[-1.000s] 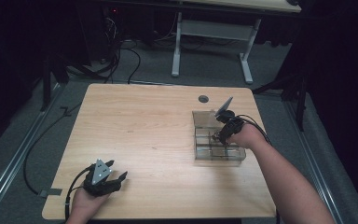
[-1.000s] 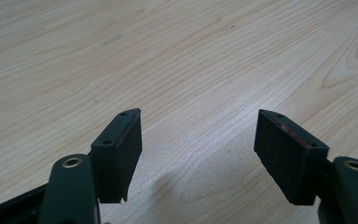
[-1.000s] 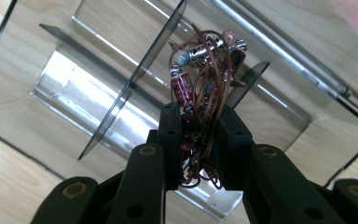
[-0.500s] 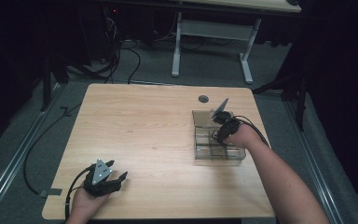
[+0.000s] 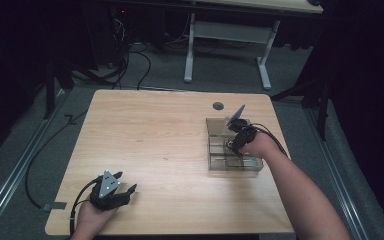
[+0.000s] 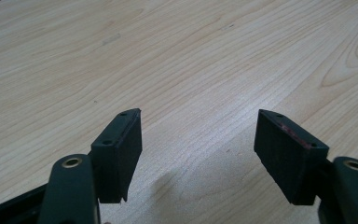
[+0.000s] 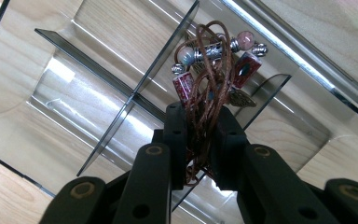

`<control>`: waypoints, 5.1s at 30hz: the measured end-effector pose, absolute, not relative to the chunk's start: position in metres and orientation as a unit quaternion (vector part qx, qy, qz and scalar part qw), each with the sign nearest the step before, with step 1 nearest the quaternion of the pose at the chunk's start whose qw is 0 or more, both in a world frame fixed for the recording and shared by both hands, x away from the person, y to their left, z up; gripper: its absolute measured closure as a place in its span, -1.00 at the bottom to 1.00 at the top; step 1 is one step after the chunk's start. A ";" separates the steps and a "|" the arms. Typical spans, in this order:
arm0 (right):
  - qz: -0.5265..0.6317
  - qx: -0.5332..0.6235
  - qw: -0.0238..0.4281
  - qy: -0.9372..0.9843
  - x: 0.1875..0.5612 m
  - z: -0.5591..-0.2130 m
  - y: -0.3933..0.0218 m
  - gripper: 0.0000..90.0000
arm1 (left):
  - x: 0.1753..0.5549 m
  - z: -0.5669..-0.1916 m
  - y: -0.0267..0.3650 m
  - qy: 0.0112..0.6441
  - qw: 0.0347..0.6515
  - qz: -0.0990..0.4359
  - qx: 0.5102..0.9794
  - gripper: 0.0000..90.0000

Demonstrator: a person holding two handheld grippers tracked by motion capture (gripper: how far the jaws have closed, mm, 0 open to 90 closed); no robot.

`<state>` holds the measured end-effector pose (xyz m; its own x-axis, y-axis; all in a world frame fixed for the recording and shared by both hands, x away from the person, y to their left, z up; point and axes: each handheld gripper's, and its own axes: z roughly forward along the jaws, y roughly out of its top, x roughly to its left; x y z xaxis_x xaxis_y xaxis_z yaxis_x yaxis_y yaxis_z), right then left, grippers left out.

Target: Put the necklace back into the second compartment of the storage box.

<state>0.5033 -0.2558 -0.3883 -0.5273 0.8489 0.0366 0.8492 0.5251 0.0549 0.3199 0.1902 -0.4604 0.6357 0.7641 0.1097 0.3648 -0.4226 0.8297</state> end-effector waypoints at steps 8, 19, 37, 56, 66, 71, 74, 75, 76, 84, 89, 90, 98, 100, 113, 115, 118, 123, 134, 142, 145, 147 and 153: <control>-0.030 -0.485 0.010 -0.874 0.501 -0.388 -0.253 0.80 | 0.320 -0.460 0.190 0.349 0.409 0.245 0.807 -0.28; -0.015 -0.477 0.017 -0.879 0.494 -0.388 -0.256 0.80 | 0.320 -0.460 0.190 0.349 0.407 0.244 0.808 -0.28; -0.014 -0.479 -0.007 -0.878 0.491 -0.388 -0.263 0.80 | 0.320 -0.460 0.190 0.347 0.405 0.245 0.809 -0.27; -0.035 -0.511 -0.001 -0.859 0.482 -0.372 -0.280 0.29 | 0.320 -0.460 0.189 0.347 0.404 0.246 0.810 -0.27; -0.026 -0.489 -0.026 -0.872 0.482 -0.378 -0.274 0.89 | 0.320 -0.460 0.189 0.347 0.403 0.245 0.810 -0.27; -0.036 -0.484 -0.047 -0.873 0.492 -0.381 -0.261 0.89 | 0.320 -0.460 0.190 0.347 0.404 0.245 0.810 -0.27; -0.022 -0.477 -0.043 -0.878 0.496 -0.394 -0.254 0.89 | 0.320 -0.460 0.190 0.348 0.407 0.244 0.808 -0.27; -0.022 -0.477 -0.043 -0.878 0.496 -0.394 -0.254 0.89 | 0.320 -0.460 0.190 0.348 0.407 0.244 0.808 -0.27; -0.021 -0.484 -0.035 -0.874 0.496 -0.397 -0.252 0.89 | 0.320 -0.460 0.190 0.348 0.407 0.244 0.808 -0.27; -0.032 -0.485 -0.034 -0.873 0.496 -0.391 -0.254 0.59 | 0.320 -0.460 0.190 0.347 0.406 0.245 0.809 -0.27; -0.060 -0.490 -0.042 -0.868 0.497 -0.368 -0.248 0.44 | 0.320 -0.461 0.189 0.346 0.405 0.246 0.810 -0.27; -0.066 -0.481 -0.047 -0.873 0.498 -0.367 -0.246 0.45 | 0.320 -0.461 0.189 0.346 0.405 0.246 0.810 -0.27; -0.041 -0.479 -0.049 -0.875 0.505 -0.387 -0.235 1.00 | 0.320 -0.460 0.190 0.349 0.408 0.244 0.808 -0.27; -0.028 -0.478 -0.045 -0.877 0.503 -0.393 -0.238 1.00 | 0.320 -0.460 0.190 0.348 0.407 0.245 0.808 -0.27; -0.033 -0.473 -0.028 -0.880 0.500 -0.397 -0.239 0.82 | 0.320 -0.460 0.190 0.349 0.406 0.245 0.808 -0.27; -0.051 -0.485 -0.034 -0.873 0.496 -0.385 -0.244 0.77 | 0.320 -0.460 0.190 0.350 0.406 0.245 0.808 -0.27; -0.055 -0.482 -0.035 -0.874 0.493 -0.378 -0.248 0.75 | 0.320 -0.461 0.190 0.351 0.406 0.245 0.807 -0.27; -0.060 -0.494 -0.026 -0.867 0.484 -0.368 -0.253 0.74 | 0.320 -0.461 0.190 0.353 0.407 0.245 0.806 -0.27; -0.073 -0.508 -0.016 -0.858 0.453 -0.356 -0.264 0.75 | 0.320 -0.461 0.190 0.354 0.407 0.245 0.806 -0.28; -0.090 -0.516 -0.027 -0.851 0.420 -0.350 -0.271 0.75 | 0.320 -0.460 0.191 0.354 0.406 0.243 0.807 -0.28; -0.100 -0.515 -0.036 -0.850 0.407 -0.351 -0.272 0.73 | 0.321 -0.460 0.191 0.354 0.406 0.243 0.807 -0.28; -0.110 -0.515 -0.036 -0.850 0.398 -0.353 -0.270 0.70 | 0.320 -0.460 0.191 0.354 0.406 0.244 0.807 -0.28; -0.144 -0.507 -0.063 -0.847 0.375 -0.362 -0.266 0.65 | 0.320 -0.461 0.190 0.354 0.405 0.245 0.806 -0.28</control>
<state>0.3750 -0.2660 -0.3621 -0.4779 0.8775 0.0398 0.8413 0.4442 0.3080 0.3203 0.1904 -0.4605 0.6290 0.7697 0.1088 0.3717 -0.4207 0.8276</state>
